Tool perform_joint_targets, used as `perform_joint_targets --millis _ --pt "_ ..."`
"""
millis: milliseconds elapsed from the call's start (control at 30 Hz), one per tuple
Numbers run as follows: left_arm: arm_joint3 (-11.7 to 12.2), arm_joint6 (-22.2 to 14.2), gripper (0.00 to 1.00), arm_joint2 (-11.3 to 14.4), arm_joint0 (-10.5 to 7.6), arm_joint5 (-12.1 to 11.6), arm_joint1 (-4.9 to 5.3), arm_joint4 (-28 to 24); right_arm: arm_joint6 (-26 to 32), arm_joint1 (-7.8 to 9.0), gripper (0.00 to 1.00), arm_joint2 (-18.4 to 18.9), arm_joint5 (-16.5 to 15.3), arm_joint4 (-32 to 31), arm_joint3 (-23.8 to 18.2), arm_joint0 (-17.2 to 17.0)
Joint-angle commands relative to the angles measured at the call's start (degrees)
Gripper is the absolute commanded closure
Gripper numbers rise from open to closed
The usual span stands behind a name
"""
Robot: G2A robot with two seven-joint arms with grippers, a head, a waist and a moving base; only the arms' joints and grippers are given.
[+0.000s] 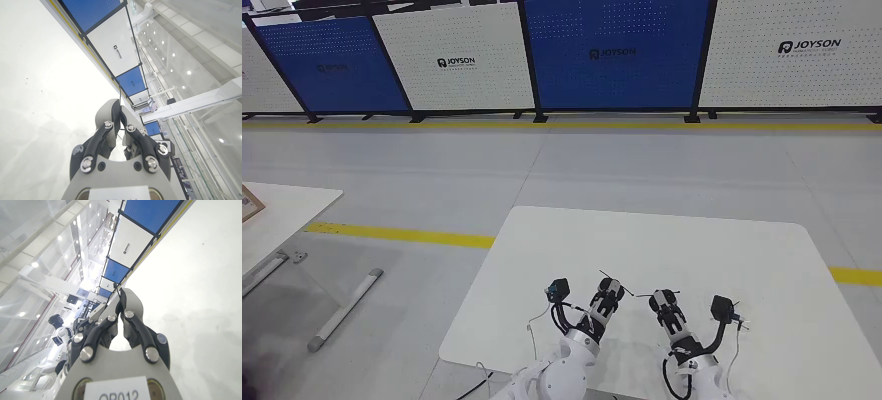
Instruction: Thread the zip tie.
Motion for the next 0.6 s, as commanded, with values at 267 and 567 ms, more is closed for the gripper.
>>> perform_joint_targets --millis 267,567 --pt "0.0 0.0 1.0 0.0 0.0 0.0 0.0 0.0 0.54 -0.87 1.0 -1.16 1.27 0.11 1.73 1.82" --pt "0.0 0.0 1.0 0.0 0.0 0.0 0.0 0.0 -0.31 -0.92 1.0 0.26 -0.33 -0.59 0.35 -0.28"
